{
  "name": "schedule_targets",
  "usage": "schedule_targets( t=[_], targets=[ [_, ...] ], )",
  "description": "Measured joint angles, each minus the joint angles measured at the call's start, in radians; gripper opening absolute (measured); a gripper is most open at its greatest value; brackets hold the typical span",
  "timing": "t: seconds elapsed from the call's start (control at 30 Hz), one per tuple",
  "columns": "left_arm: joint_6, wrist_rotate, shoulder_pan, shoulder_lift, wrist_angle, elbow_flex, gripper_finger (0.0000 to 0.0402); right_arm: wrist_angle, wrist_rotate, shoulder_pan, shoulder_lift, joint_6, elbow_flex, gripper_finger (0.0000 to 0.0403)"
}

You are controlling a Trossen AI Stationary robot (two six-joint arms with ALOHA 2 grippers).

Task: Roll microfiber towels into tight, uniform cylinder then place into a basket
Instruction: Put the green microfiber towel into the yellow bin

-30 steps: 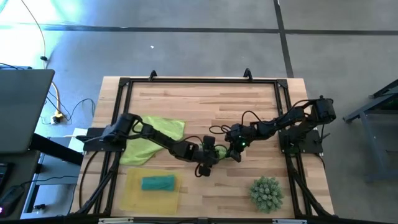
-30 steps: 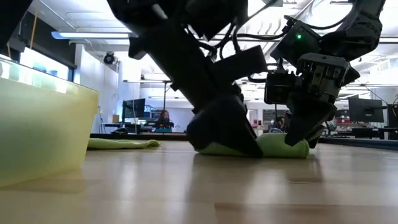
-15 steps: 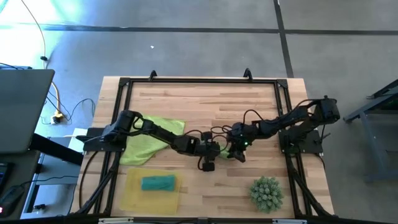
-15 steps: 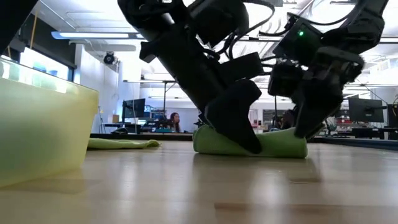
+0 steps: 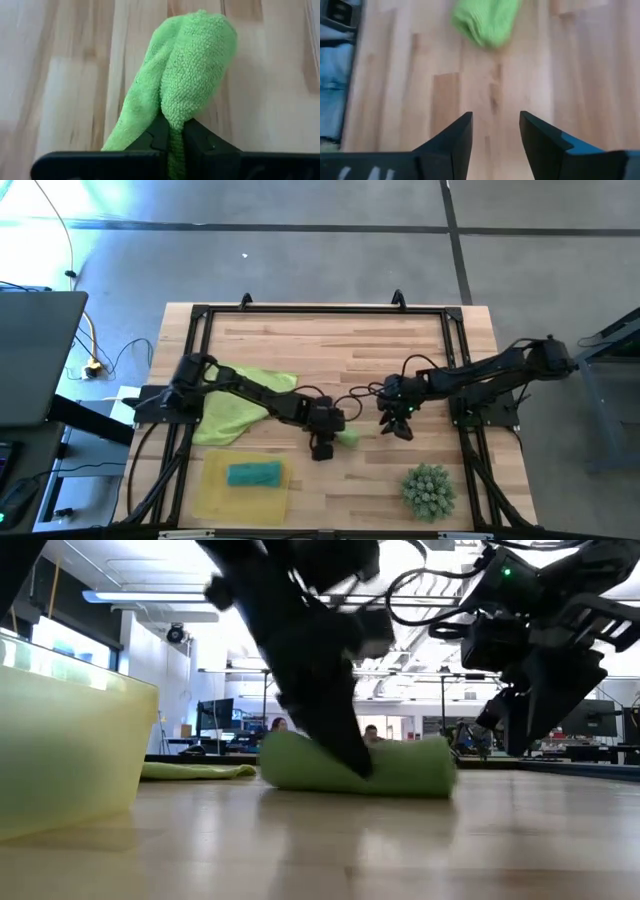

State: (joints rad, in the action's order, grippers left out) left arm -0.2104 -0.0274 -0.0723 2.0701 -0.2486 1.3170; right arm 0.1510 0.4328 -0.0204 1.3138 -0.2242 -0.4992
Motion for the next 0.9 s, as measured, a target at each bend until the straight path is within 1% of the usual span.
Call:
schedule_targets(
  t=[0.13, 0.23, 0.27, 0.33, 0.4, 0.5, 0.53, 0.67, 0.8, 0.9],
  targets=[
    [-0.026, -0.008, -0.020, -0.114, -0.110, 0.000, 0.0011, 0.031, -0.062, 0.000, -0.013, 0.002, -0.001, 0.0151],
    [-0.042, -0.029, -0.065, -0.202, -0.176, 0.004, 0.0011, 0.053, -0.089, 0.000, -0.011, 0.005, -0.001, 0.0151],
    [-0.053, -0.038, -0.086, -0.233, -0.223, 0.001, 0.0011, 0.051, -0.092, 0.000, -0.007, 0.006, -0.001, 0.0151],
    [-0.088, -0.066, -0.132, -0.284, -0.257, 0.002, 0.0011, 0.059, -0.094, 0.000, -0.005, 0.014, -0.001, 0.0151],
    [-0.135, -0.108, -0.182, -0.344, -0.335, 0.003, 0.0011, 0.049, -0.098, 0.000, -0.001, 0.018, -0.001, 0.0151],
    [-0.228, -0.177, -0.269, -0.397, -0.427, 0.006, 0.0010, 0.051, -0.140, 0.000, 0.002, 0.019, -0.003, 0.0151],
    [-0.264, -0.194, -0.300, -0.409, -0.478, 0.003, 0.0010, 0.043, -0.151, 0.000, 0.007, 0.020, -0.003, 0.0151],
    [-0.442, -0.222, -0.438, -0.421, -0.560, 0.004, 0.0010, 0.034, -0.190, 0.000, 0.014, 0.017, -0.003, 0.0151],
    [-0.622, -0.247, -0.562, -0.412, -0.600, 0.006, 0.0010, 0.018, -0.200, 0.000, 0.023, 0.009, -0.003, 0.0151],
    [-0.744, -0.329, -0.634, -0.394, -0.635, 0.006, 0.0010, 0.014, -0.203, 0.000, 0.023, 0.005, -0.003, 0.0151]
  ],
)
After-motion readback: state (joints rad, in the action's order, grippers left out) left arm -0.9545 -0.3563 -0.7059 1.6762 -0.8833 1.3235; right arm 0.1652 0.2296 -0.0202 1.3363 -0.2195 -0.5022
